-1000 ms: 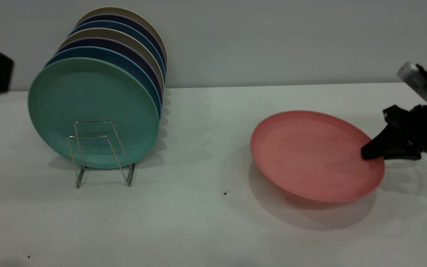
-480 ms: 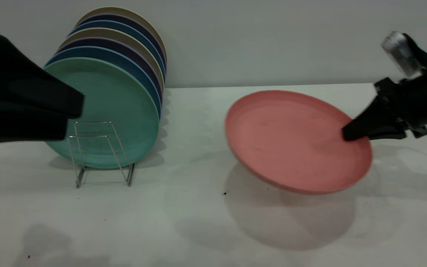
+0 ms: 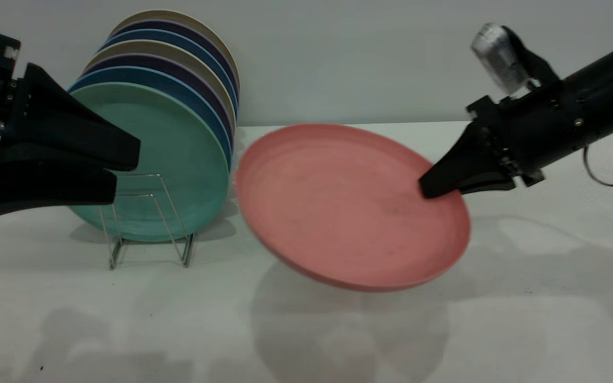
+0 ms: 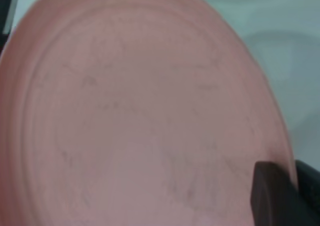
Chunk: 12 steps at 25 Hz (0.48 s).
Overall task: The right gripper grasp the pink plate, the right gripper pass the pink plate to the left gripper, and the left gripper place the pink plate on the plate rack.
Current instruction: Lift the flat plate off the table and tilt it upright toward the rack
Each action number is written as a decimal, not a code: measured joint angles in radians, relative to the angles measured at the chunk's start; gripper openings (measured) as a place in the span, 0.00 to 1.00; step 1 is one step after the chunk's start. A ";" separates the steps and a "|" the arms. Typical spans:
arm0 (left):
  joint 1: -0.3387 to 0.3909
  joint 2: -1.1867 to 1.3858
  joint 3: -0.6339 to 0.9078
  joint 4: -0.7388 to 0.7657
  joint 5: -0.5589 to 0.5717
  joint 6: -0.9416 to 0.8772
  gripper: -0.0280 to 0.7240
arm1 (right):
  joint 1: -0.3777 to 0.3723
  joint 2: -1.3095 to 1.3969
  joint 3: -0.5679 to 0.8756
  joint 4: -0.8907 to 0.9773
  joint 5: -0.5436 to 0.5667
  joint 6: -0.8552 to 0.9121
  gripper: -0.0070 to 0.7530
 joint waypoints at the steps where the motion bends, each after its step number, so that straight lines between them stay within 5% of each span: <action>1: 0.000 0.000 0.000 0.000 -0.005 0.002 0.67 | 0.013 0.000 0.001 0.000 0.004 0.003 0.03; 12: 0.000 0.000 0.000 -0.002 -0.037 0.003 0.67 | 0.115 0.000 0.001 0.078 0.051 0.010 0.03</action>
